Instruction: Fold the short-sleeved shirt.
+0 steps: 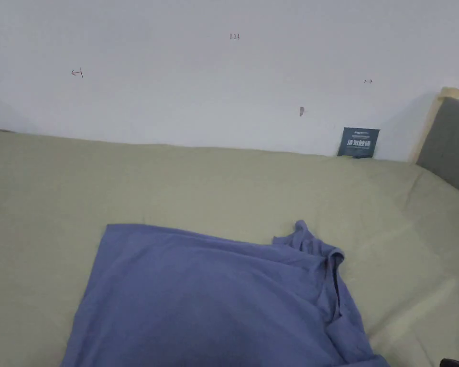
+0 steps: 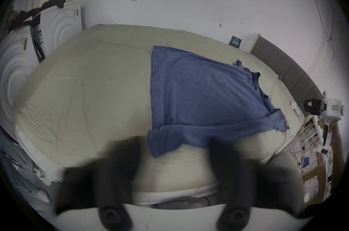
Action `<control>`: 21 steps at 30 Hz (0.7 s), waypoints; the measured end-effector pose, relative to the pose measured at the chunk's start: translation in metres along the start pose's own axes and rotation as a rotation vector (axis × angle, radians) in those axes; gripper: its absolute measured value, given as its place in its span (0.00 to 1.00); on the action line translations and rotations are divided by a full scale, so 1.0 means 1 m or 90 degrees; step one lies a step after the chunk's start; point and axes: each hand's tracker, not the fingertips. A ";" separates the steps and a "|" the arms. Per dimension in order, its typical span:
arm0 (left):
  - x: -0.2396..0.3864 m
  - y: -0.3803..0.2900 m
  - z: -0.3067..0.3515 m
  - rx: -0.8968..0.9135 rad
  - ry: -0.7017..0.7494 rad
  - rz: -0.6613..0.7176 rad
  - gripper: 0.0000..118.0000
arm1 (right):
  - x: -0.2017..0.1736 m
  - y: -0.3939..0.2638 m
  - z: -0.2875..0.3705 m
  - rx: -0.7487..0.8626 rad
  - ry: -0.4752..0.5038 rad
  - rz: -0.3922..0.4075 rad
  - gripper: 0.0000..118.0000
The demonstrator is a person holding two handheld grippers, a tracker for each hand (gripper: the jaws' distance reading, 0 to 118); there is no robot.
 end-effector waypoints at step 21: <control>0.032 0.007 -0.100 -0.136 0.064 -0.032 0.97 | -0.005 -0.019 -0.038 -0.120 0.014 0.060 0.03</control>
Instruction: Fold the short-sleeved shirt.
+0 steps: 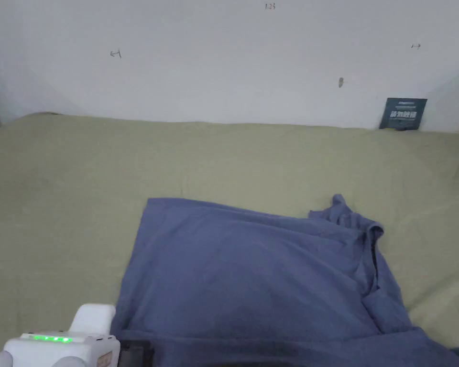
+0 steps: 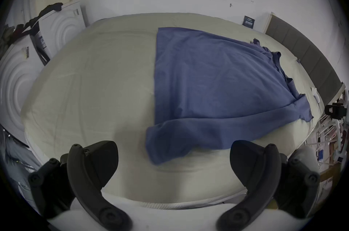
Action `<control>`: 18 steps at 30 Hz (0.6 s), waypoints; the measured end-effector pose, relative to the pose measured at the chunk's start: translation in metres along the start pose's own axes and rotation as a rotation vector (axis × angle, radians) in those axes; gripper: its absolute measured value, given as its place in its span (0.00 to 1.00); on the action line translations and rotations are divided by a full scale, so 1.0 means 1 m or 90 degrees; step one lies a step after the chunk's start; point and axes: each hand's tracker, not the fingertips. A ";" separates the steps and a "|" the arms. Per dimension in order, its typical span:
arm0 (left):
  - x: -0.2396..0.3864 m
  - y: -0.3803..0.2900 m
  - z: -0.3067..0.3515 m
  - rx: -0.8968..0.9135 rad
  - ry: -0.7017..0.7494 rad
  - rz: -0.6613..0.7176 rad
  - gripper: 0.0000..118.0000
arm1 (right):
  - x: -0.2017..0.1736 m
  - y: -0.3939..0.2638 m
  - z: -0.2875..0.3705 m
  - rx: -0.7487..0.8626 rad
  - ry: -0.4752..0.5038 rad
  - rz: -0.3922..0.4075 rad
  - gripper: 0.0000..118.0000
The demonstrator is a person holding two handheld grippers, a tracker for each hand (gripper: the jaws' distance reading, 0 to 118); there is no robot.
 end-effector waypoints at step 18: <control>0.007 0.004 0.027 0.019 -0.025 0.002 0.01 | 0.058 0.023 -0.084 -0.044 0.015 -0.022 0.62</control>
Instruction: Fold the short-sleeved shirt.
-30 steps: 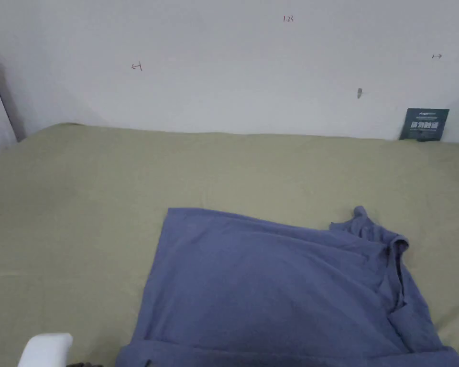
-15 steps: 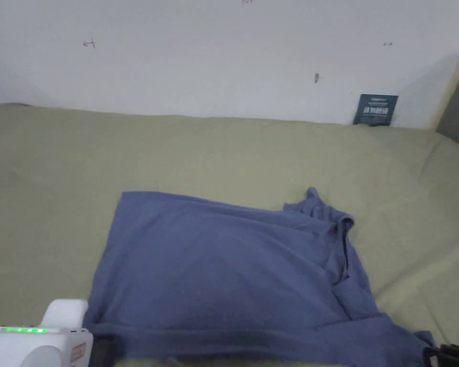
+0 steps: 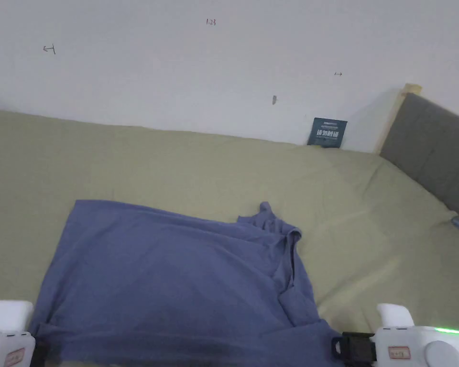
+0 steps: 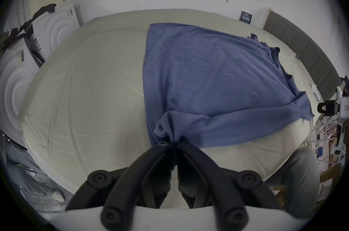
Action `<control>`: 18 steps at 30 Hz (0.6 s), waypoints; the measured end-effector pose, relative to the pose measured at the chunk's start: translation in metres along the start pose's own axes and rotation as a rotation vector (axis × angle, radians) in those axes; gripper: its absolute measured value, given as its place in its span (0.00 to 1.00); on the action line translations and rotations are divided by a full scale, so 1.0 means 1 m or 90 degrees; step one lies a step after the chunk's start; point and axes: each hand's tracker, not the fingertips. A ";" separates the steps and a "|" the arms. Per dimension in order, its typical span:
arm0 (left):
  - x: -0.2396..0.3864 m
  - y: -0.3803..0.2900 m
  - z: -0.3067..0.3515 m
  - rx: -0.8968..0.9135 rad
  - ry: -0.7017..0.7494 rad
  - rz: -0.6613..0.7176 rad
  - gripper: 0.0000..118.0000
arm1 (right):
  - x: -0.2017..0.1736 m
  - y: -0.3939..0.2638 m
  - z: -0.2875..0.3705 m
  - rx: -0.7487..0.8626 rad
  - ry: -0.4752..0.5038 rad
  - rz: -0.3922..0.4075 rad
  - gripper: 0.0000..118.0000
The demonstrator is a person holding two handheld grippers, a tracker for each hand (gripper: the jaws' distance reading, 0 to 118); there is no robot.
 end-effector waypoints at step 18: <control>-0.002 -0.014 0.029 0.034 -0.026 0.007 0.01 | -0.023 -0.014 0.047 0.118 -0.016 0.011 0.01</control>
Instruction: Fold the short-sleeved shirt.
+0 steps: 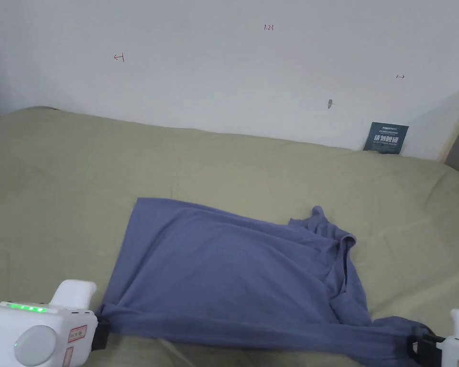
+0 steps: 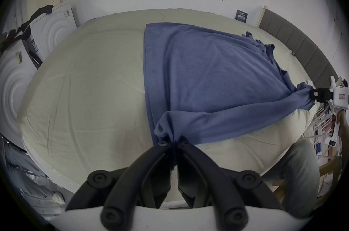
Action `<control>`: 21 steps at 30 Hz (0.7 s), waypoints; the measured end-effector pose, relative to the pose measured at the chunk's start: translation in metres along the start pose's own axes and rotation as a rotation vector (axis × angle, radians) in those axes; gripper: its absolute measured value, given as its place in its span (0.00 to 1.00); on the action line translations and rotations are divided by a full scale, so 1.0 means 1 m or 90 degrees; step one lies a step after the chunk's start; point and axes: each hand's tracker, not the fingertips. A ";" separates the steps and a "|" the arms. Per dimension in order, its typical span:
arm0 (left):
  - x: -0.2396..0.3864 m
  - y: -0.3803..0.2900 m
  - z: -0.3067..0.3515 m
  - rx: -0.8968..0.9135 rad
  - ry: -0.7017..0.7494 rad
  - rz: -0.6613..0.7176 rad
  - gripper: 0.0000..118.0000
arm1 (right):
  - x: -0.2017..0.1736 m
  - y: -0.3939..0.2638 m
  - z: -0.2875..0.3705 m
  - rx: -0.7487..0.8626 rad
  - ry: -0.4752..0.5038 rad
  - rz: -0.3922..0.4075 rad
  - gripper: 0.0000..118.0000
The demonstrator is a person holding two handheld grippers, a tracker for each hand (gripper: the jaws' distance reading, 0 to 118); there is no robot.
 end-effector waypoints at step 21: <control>-0.005 0.136 -0.047 0.034 0.028 -0.056 0.02 | -0.022 0.142 -0.066 0.012 -0.011 0.107 0.01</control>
